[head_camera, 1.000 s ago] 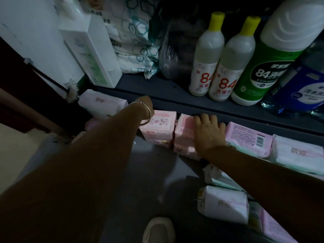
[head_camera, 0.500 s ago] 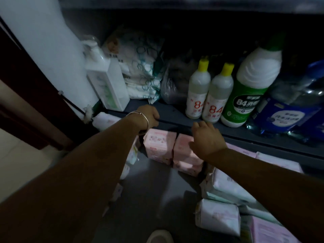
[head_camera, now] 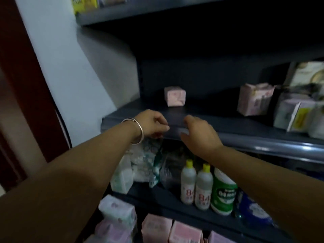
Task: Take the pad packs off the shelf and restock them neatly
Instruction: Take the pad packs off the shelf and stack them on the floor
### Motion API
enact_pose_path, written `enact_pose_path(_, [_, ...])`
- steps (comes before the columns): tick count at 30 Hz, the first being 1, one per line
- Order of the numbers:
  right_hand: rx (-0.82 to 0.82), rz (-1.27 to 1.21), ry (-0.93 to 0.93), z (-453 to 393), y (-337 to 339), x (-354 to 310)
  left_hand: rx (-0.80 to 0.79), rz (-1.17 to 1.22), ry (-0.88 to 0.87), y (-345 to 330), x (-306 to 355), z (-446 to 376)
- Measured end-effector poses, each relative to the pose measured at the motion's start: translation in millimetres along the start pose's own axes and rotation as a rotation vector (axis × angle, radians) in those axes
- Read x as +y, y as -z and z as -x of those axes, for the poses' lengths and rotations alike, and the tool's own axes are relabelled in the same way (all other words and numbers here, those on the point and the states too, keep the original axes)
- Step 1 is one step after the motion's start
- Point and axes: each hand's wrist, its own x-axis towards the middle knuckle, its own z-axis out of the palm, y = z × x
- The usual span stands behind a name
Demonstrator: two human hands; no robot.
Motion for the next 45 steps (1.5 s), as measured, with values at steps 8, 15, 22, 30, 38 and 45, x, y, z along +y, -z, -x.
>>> enact_pose_path(8, [0.031, 0.166, -0.085, -73, 16, 51, 0.247, -0.252, -0.082, -6, 14, -94])
enact_pose_path(15, [0.035, 0.459, -0.169, -124, 13, 118, 0.342, -0.449, 0.076, -36, 21, -188])
enact_pose_path(22, [-0.031, 0.820, -0.262, -159, 22, 174, 0.304, -0.684, 0.198, -64, 36, -257])
enact_pose_path(30, [-0.043, 0.805, -0.383, -176, 16, 180, 0.293, -0.789, 0.164, -69, 12, -294])
enact_pose_path(38, [0.047, 0.719, -0.090, -175, 17, 156, 0.483, -0.720, -0.048, -87, 38, -278])
enact_pose_path(45, [-0.037, 0.679, -0.405, -174, 29, 169, 0.356, -0.390, -0.054, -105, 54, -270])
